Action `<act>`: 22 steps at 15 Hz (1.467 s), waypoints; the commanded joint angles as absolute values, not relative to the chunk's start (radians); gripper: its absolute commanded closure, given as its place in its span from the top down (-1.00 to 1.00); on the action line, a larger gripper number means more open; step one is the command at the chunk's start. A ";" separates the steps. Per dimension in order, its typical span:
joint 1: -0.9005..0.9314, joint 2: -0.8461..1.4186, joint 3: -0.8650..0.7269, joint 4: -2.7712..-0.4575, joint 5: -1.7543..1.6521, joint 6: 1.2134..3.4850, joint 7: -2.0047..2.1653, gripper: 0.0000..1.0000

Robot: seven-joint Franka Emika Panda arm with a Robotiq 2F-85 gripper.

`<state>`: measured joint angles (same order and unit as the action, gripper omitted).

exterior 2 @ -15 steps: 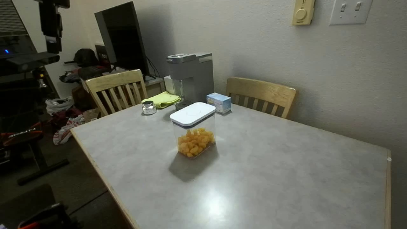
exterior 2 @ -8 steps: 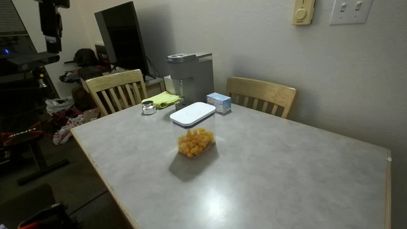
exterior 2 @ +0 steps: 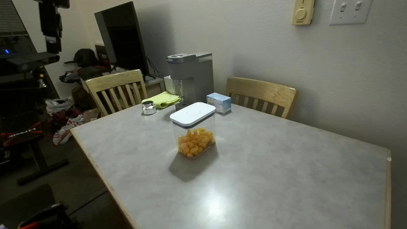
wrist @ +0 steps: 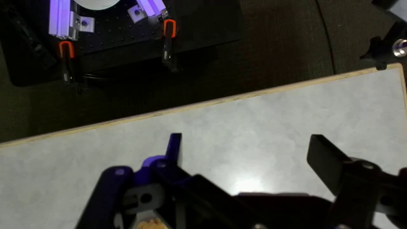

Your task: Press the button on the white lid, pick the lid and put it on the table

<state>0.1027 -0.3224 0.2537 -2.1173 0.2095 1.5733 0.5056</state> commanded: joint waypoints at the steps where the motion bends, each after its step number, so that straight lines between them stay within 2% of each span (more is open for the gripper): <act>1: 0.108 -0.321 0.249 -2.115 0.208 1.572 0.507 1.00; 22: 0.107 -0.307 0.254 -2.104 0.198 1.580 0.519 1.00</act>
<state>0.1027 -0.3224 0.2538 -2.1173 0.2095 1.5733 0.5056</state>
